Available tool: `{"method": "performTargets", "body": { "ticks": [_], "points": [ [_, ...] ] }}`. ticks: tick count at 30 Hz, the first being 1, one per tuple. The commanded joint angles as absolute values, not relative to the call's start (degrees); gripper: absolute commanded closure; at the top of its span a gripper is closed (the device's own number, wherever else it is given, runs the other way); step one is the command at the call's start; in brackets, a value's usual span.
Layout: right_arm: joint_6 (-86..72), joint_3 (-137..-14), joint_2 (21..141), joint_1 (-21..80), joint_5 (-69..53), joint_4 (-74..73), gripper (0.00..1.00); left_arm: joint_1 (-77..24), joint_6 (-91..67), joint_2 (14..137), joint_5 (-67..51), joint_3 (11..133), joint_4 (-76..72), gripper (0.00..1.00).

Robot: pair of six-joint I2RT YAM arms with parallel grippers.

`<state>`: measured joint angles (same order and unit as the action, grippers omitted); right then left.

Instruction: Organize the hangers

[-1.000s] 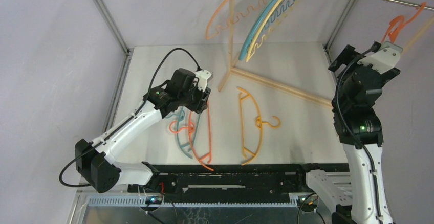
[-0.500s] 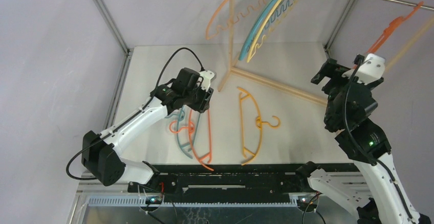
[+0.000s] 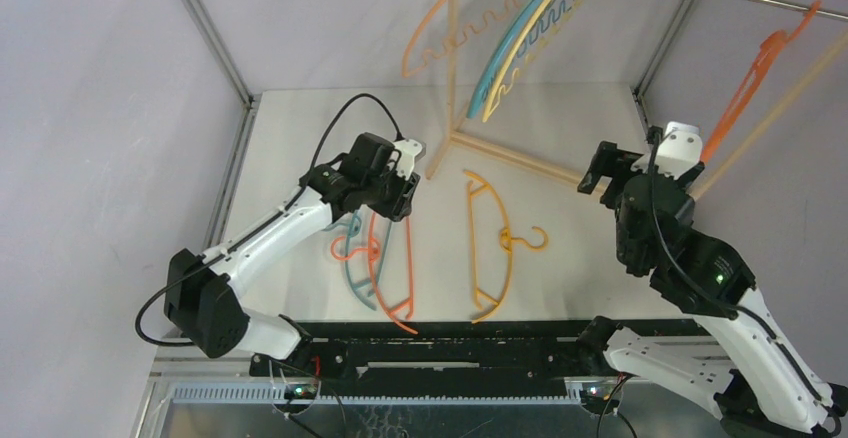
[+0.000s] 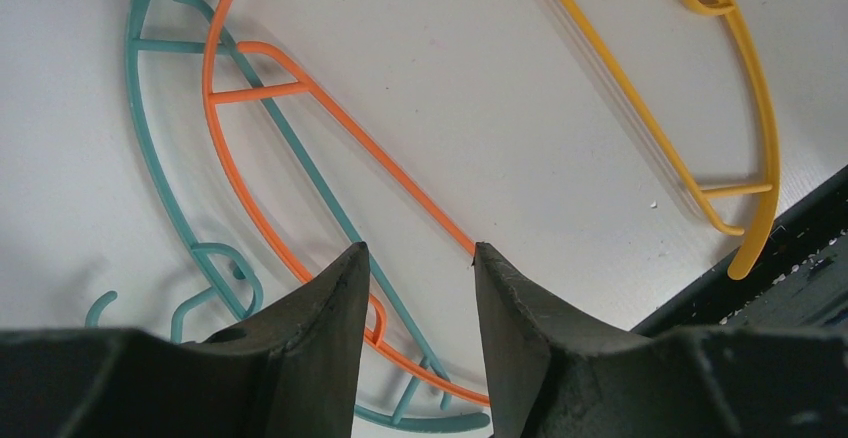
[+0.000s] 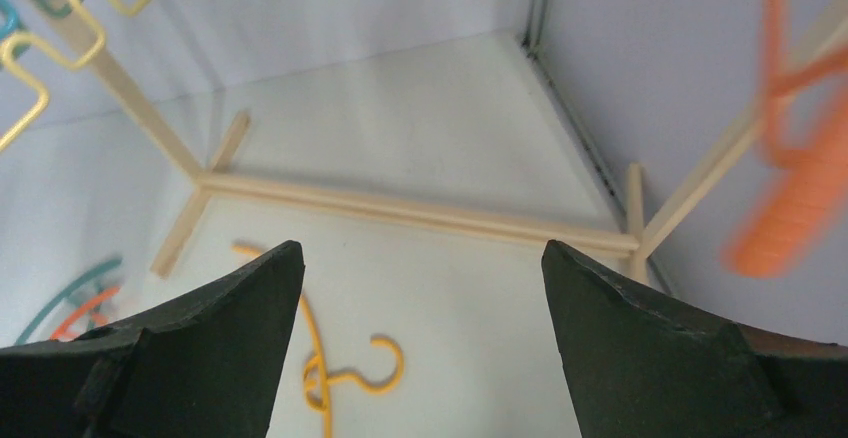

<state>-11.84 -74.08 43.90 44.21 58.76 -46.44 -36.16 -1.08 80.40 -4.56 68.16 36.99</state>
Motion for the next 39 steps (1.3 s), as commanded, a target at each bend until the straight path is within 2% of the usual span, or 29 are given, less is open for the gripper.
{"method": "performTargets", "body": {
  "ticks": [1, 5, 12, 22, 27, 30, 37, 39],
  "points": [
    [-17.73, -74.69, 45.76, 46.24, 52.21, -52.43, 0.05, -35.6, -0.75, 80.42, -4.92, 69.05, 34.41, 0.53],
    [-20.97, -73.88, 46.92, 48.7, 47.65, -55.81, 0.05, -35.34, -0.79, 80.42, -4.76, 68.6, 33.96, 0.53],
    [-16.93, -68.41, 48.24, 49.5, 33.88, -49.87, 0.07, -33.7, -2.78, 80.97, -6.78, 68.0, 33.77, 0.53],
    [-25.98, -59.75, 53.55, 47.77, 23.47, -45.87, 0.1, -31.64, -9.33, 78.61, -9.0, 60.4, 29.84, 0.54],
    [-32.01, -56.03, 53.01, 39.37, 15.92, -47.6, 0.21, -31.55, -12.22, 76.51, -10.35, 57.99, 29.12, 0.55],
    [-32.37, -52.69, 52.23, 36.11, 11.79, -48.11, 0.31, -31.55, -12.89, 74.92, -10.35, 56.45, 28.63, 0.55],
    [-37.56, -44.99, 55.14, 39.35, 7.81, -45.85, 0.32, -31.55, -14.0, 74.09, -9.58, 57.32, 29.95, 0.55],
    [-39.37, -42.97, 56.49, 40.53, 8.22, -45.75, 0.38, -31.55, -14.39, 74.26, -9.68, 57.62, 30.1, 0.55]
  ]
}}
